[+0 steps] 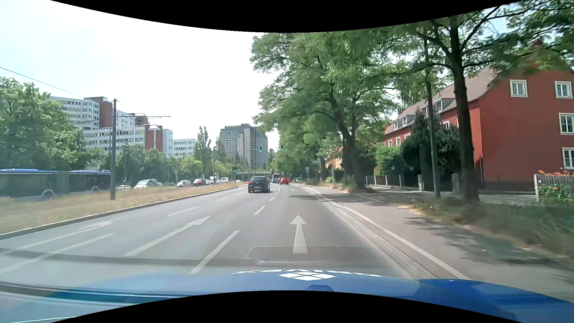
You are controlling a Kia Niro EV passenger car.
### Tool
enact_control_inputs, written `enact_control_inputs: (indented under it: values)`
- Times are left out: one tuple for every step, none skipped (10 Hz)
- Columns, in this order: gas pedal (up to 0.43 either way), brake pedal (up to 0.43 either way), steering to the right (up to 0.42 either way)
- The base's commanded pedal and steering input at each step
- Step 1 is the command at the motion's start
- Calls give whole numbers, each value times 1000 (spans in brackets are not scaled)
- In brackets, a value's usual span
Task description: Follow the waypoints while adhering to traffic rules and regulations
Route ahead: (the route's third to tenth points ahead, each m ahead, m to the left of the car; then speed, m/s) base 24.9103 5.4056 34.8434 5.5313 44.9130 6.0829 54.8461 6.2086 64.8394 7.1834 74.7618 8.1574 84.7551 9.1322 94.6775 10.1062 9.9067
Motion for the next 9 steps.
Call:
enact_control_inputs:
  values:
    - [130,0,-2]
    - [130,0,-2]
    - [130,0,-3]
    - [130,0,-5]
    - [130,0,-8]
    - [130,0,-9]
    - [130,0,-9]
    - [130,0,-10]
    - [130,0,-10]
